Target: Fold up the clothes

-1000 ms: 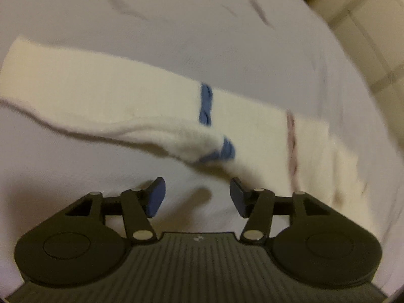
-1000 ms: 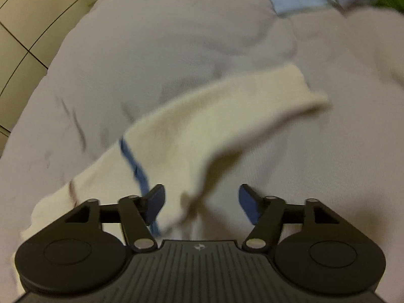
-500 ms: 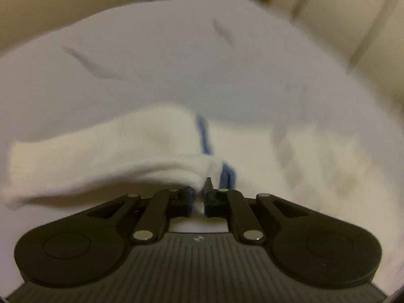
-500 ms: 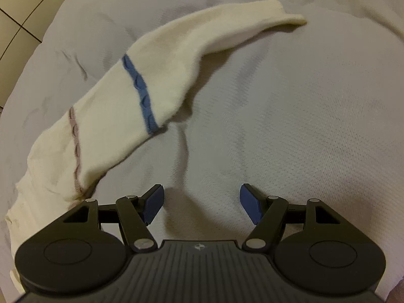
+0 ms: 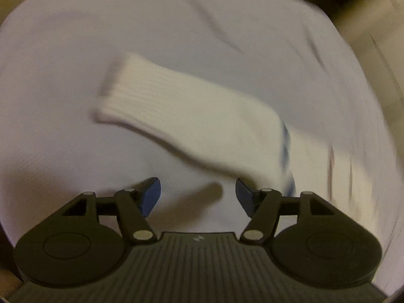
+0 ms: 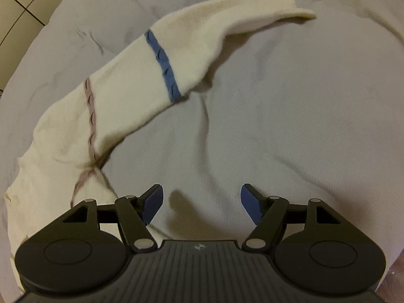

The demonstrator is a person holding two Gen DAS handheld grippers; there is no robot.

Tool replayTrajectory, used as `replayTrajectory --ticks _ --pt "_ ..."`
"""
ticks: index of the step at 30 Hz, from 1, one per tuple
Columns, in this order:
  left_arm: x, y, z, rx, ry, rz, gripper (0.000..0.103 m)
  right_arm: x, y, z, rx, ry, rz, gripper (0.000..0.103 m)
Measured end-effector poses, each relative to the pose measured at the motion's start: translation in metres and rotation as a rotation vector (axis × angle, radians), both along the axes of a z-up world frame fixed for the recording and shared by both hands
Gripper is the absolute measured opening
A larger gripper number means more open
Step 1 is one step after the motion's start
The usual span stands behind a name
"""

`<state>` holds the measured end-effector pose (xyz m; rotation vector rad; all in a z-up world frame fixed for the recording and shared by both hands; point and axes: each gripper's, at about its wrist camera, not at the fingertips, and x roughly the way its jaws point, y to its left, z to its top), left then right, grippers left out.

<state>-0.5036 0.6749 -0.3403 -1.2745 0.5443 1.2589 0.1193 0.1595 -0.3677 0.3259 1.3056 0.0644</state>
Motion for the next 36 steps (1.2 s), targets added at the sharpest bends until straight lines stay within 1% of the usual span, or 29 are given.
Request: replayTrajectory --ticks 1,2,3,4,5,6,7,8,9,11,12,14,15,16,17,18,21,24,27,28,29,30,31,32,33,34,35,36 --pt "-0.005 0.009 -0.004 0.005 -0.008 0.042 0.059 -0.001 -0.002 -0.002 -0.004 0.005 0.000 0.071" --pt "-0.010 0.018 -0.009 0.012 -0.013 0.079 0.050 -0.008 -0.001 0.001 -0.007 0.008 0.002 0.071" --pt "-0.006 0.028 -0.009 0.024 0.012 0.049 0.024 -0.013 -0.004 0.003 -0.010 0.011 0.005 0.071" --pt "-0.001 0.039 -0.009 0.037 0.040 0.013 0.020 -0.017 -0.006 0.004 -0.017 0.014 0.012 0.071" --pt "0.003 0.045 -0.005 0.057 0.074 -0.040 0.020 -0.020 -0.008 0.005 -0.024 0.017 0.019 0.071" --pt "0.007 0.050 0.001 0.077 0.109 -0.096 0.022 -0.024 -0.011 0.007 -0.027 0.019 0.027 0.071" --pt "0.009 0.051 0.005 0.081 0.140 -0.134 0.028 -0.026 -0.015 0.010 -0.027 0.019 0.034 0.071" --pt "0.007 0.047 0.009 0.080 0.164 -0.153 0.030 -0.029 -0.019 0.013 -0.026 0.018 0.041 0.071" --pt "0.010 0.035 0.012 0.073 0.189 -0.193 0.032 -0.031 -0.024 0.015 -0.027 0.015 0.047 0.071" --pt "0.016 0.009 0.015 0.058 0.239 -0.277 0.031 -0.037 -0.035 0.018 -0.015 0.012 0.062 0.071" --pt "0.025 -0.010 0.015 0.039 0.218 -0.372 0.031 -0.041 -0.042 0.019 0.002 0.014 0.072 0.071" --pt "0.044 -0.051 0.015 -0.017 0.096 -0.564 0.033 -0.049 -0.055 0.021 0.037 0.017 0.092 0.071" --pt "0.054 -0.073 0.015 -0.050 0.008 -0.642 0.038 -0.053 -0.062 0.020 0.060 0.024 0.113 0.071" --pt "0.062 -0.094 0.015 -0.076 -0.070 -0.698 0.047 -0.057 -0.068 0.019 0.084 0.032 0.138 0.071" --pt "0.073 -0.117 0.013 -0.095 -0.134 -0.750 0.052 -0.061 -0.074 0.017 0.108 0.040 0.163 0.071" --pt "0.083 -0.136 0.011 -0.102 -0.163 -0.787 0.058 -0.065 -0.081 0.016 0.132 0.047 0.187 0.071" --pt "0.088 -0.183 -0.003 -0.119 -0.166 -0.802 0.060 -0.076 -0.100 0.011 0.203 0.071 0.261 0.071" --pt "0.080 -0.209 -0.019 -0.136 -0.129 -0.738 0.061 -0.088 -0.119 0.007 0.275 0.094 0.335 0.071" --pt "0.079 -0.223 -0.005 -0.058 -0.092 -0.771 0.060 -0.098 -0.126 -0.002 0.323 0.106 0.393 0.072" --pt "0.079 -0.227 0.000 -0.031 -0.080 -0.783 0.054 -0.101 -0.126 -0.006 0.334 0.108 0.409 0.072" --pt "0.078 -0.231 0.005 -0.004 -0.067 -0.795 0.041 -0.104 -0.126 -0.010 0.345 0.109 0.425 0.072" --pt "0.078 -0.236 0.010 0.023 -0.054 -0.807 0.006 -0.107 -0.125 -0.014 0.356 0.110 0.441 0.073" --pt "0.078 -0.240 0.015 0.050 -0.042 -0.819 0.006 -0.109 -0.125 -0.018 0.367 0.111 0.457 0.068" --pt "0.077 -0.244 0.020 0.077 -0.029 -0.830 0.005 -0.112 -0.120 -0.019 0.382 0.121 0.481 0.032" --pt "0.077 -0.248 0.025 0.104 -0.016 -0.841 0.005 -0.115 -0.113 -0.017 0.377 0.139 0.518 0.008" --pt "0.077 -0.253 0.030 0.132 -0.003 -0.853 0.005 -0.121 -0.110 -0.007 0.376 0.104 0.559 0.007" --pt "0.076 -0.257 0.035 0.159 0.009 -0.864 0.005 -0.125 -0.112 0.005 0.406 0.058 0.596 0.007" --pt "0.076 -0.261 0.040 0.186 0.022 -0.875 0.005 -0.130 -0.120 0.016 0.433 0.019 0.603 0.006"
